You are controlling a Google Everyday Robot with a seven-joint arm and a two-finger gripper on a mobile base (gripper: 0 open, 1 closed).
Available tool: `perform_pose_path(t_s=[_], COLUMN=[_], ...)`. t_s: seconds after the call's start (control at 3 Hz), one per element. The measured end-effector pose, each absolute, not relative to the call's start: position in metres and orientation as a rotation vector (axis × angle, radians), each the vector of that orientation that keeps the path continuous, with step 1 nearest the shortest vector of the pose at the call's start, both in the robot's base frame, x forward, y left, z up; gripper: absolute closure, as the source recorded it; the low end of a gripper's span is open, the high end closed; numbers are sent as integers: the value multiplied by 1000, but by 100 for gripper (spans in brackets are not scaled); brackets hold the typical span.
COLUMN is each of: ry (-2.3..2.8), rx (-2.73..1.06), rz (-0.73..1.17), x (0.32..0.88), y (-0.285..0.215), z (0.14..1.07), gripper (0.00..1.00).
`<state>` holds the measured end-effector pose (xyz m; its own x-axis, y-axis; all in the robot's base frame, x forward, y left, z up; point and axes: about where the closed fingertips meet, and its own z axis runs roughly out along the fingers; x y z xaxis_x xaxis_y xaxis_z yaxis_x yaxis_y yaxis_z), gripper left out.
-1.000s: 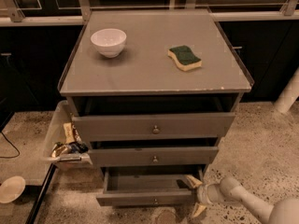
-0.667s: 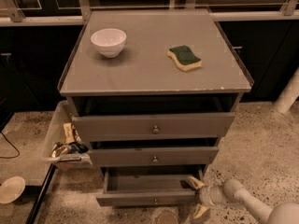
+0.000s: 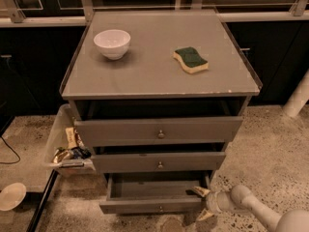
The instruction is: Open bottom drawer
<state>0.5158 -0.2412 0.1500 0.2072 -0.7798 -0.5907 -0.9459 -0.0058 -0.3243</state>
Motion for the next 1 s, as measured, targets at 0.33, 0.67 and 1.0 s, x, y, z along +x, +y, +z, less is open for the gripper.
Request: perform_pose_path(t_s=[0.33, 0.67, 1.0], ry=[1608, 1614, 1621], rx=[-1818, -1834, -1846], rz=[318, 311, 279], x=[516, 506, 492], y=[-241, -243, -252], z=[150, 151, 155], gripper=[42, 65, 89])
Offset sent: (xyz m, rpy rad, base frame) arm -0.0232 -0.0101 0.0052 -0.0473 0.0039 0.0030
